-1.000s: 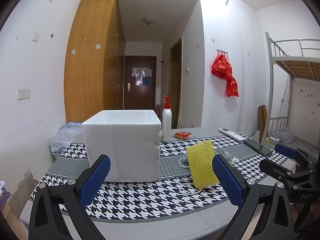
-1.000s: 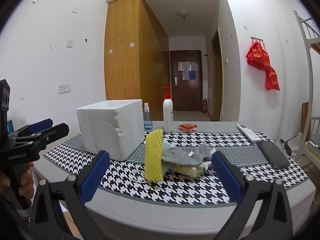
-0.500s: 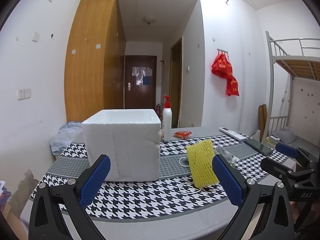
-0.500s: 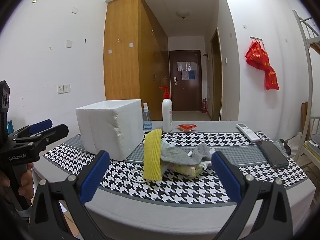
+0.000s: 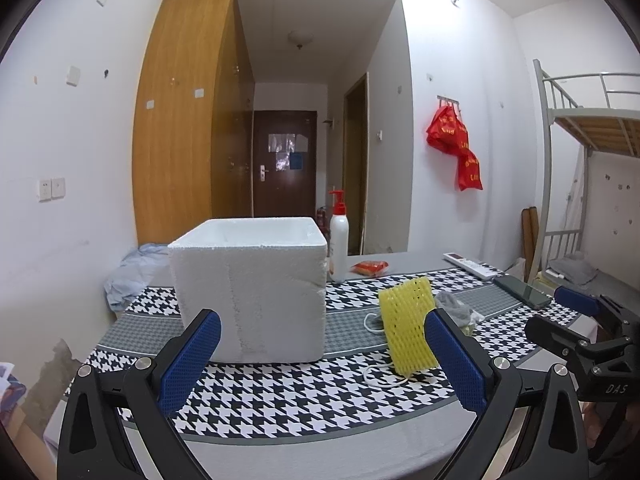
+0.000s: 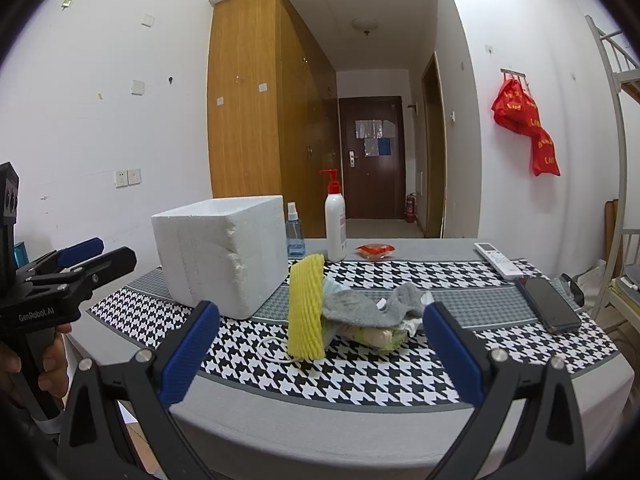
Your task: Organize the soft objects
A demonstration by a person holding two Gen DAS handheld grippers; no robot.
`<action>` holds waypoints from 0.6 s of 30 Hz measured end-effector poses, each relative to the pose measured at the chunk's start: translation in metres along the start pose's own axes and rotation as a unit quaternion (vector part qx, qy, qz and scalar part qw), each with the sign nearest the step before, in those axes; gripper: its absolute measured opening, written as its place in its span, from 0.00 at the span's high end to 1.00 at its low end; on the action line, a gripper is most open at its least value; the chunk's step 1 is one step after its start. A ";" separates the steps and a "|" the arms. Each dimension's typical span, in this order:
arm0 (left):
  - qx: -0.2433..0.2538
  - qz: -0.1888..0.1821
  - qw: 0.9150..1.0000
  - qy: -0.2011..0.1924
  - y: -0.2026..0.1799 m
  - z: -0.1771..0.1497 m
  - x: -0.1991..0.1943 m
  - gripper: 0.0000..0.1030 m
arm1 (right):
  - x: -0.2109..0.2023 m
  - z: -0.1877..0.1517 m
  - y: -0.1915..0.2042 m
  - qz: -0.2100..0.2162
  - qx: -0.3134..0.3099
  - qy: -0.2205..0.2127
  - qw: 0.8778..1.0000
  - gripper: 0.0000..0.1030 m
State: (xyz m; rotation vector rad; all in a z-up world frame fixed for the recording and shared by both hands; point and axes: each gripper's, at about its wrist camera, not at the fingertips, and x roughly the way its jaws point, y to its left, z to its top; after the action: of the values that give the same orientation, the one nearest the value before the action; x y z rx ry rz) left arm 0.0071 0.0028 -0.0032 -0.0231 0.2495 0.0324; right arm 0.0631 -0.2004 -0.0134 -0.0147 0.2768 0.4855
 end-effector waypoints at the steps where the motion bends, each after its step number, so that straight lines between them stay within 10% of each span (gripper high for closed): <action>1: -0.001 0.001 1.000 0.001 0.000 0.000 0.001 0.01 | 0.000 0.000 0.001 0.000 -0.001 0.000 1.000 0.00; 18: -0.001 -0.009 1.000 0.016 -0.005 -0.002 0.016 0.01 | 0.007 -0.001 -0.003 -0.004 -0.003 0.009 1.000 0.00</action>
State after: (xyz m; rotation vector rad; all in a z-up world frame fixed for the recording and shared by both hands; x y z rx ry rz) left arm 0.0226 -0.0021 -0.0091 -0.0282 0.2822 0.0138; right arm 0.0703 -0.2003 -0.0168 -0.0262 0.2938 0.4781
